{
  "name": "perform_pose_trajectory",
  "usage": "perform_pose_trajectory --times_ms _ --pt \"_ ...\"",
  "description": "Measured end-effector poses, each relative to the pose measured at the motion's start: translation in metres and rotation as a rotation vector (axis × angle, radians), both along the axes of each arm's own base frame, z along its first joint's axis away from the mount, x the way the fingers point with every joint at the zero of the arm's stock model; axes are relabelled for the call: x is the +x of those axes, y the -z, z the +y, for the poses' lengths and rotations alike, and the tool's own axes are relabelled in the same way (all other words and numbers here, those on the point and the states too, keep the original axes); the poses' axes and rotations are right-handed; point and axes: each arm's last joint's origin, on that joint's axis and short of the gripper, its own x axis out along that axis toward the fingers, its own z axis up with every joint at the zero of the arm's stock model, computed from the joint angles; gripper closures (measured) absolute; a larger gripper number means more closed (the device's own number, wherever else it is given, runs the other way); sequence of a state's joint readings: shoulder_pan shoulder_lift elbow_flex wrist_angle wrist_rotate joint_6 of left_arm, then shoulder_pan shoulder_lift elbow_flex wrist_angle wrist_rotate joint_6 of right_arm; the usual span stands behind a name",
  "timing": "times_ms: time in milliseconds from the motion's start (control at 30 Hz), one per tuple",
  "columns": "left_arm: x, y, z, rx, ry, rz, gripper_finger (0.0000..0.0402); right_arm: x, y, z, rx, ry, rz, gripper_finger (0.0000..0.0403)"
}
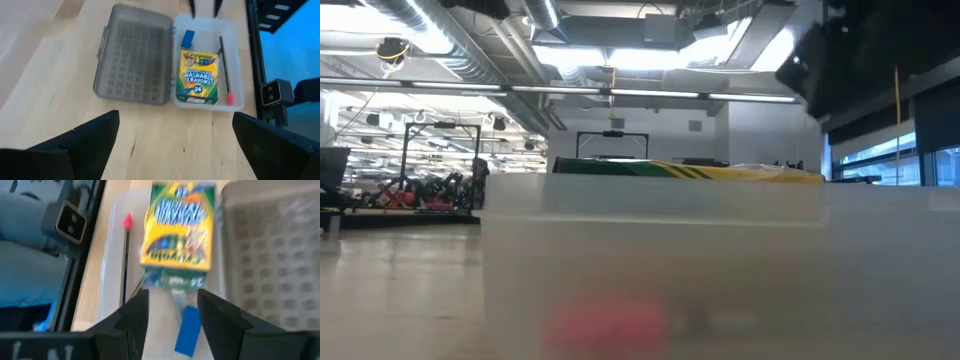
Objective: Pack school essentials
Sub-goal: Put the pink sticky note into the supply box
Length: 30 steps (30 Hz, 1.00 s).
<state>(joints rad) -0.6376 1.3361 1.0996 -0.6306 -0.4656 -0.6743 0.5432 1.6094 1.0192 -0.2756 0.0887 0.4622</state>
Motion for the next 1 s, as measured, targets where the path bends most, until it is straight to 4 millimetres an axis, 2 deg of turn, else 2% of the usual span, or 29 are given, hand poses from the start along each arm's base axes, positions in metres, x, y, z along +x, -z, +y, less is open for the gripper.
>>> perform_pose_trajectory --times_ms 200,433,567,733,833,1000 --pt "-0.007 0.006 0.005 -0.096 -0.167 0.083 0.0019 0.002 -0.030 -0.004 -0.045 0.075 -0.082 0.0234" --pt "-0.017 0.014 0.013 -0.172 -0.381 0.177 0.0019 -0.009 -0.061 -0.018 -0.156 0.276 -0.024 0.0234" --pt "-0.021 0.016 0.015 -0.288 -0.561 0.193 0.0019 -0.011 -0.075 -0.027 -0.178 0.359 0.022 0.0234" --pt "-0.031 0.019 0.012 -0.394 -0.718 0.248 0.0019 -0.007 -0.077 -0.037 -0.172 0.377 0.040 0.0234" --pt "-0.036 0.020 0.013 -0.420 -0.798 0.281 0.0019 -0.010 -0.073 -0.047 -0.209 0.409 0.110 0.0234" --pt "-0.039 0.021 0.015 -0.413 -0.844 0.283 0.0019 -0.014 -0.068 -0.073 -0.249 0.579 0.232 0.0234"
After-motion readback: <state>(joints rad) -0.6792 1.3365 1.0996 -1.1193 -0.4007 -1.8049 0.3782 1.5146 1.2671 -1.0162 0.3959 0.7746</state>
